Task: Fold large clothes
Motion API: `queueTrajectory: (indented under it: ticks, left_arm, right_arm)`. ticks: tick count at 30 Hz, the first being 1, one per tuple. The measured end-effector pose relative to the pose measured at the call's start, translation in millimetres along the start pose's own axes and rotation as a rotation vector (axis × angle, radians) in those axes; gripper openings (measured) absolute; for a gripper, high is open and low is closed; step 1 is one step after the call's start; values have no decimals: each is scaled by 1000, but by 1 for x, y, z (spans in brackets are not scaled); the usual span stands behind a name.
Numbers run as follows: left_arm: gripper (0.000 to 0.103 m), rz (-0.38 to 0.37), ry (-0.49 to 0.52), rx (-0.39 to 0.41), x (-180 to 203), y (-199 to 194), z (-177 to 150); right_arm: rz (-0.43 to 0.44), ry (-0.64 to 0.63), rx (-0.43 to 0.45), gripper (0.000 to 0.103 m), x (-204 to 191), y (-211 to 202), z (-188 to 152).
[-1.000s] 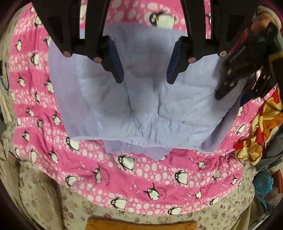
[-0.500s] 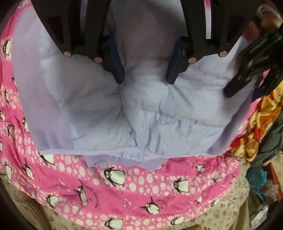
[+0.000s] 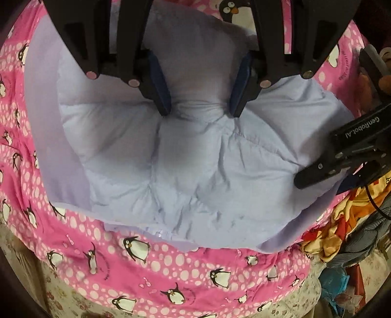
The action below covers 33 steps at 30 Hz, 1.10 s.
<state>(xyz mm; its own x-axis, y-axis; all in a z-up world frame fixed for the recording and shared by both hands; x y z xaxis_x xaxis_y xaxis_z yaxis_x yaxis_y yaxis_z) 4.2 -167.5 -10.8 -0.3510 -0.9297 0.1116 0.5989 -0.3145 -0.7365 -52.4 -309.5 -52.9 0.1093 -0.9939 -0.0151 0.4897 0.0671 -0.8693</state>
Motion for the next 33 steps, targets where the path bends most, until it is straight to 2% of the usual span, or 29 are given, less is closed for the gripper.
queueTrajectory:
  ticks: [5,8,11,14,16,19,23,27,33]
  left_arm:
    - [45,-8,-10,-5,-2,0,0]
    - [45,-10,-15,-6,-2,0,0]
    - [45,-12,-17,-6,-2,0,0]
    - [45,-18,-22,-9,-2,0,1]
    - [45,-24,-26,-13,-3,-1,1]
    - [45,-30,-32,-15,-4,-1,2]
    - [45,-33,-36,-18,-4,-1,2]
    - [45,-53,-42,-35,-7,-3,4]
    - [45,-149,-195,-17,-45,-20,22]
  right_arm:
    - [58,77,13,54,8,-16,1]
    - [105,114,70,54,8,-31,7]
    - [81,101,86,54,8,-31,11]
    - [73,103,42,54,9,-17,7]
    - [54,83,11,58,7,-7,3]
    - [37,63,11,60,4,-6,3]
    - [54,82,17,60,7,-8,2]
    - [96,110,59,60,7,-22,7]
    - [92,142,86,60,16,-29,9]
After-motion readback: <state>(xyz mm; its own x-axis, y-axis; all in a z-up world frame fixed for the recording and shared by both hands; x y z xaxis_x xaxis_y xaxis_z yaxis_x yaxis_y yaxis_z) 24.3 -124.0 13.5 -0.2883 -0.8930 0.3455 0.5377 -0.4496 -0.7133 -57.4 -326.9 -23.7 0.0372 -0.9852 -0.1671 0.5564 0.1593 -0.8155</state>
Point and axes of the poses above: each gripper's, at about its wrist camera, not at the fingertips, and y roughly the way its jaws point, x to its right, z to its top, the point moved 8 cm from there along y, roughly the way its jaws point, and after that the axes turned 2 degrees about -y, right-handed, at the moved point
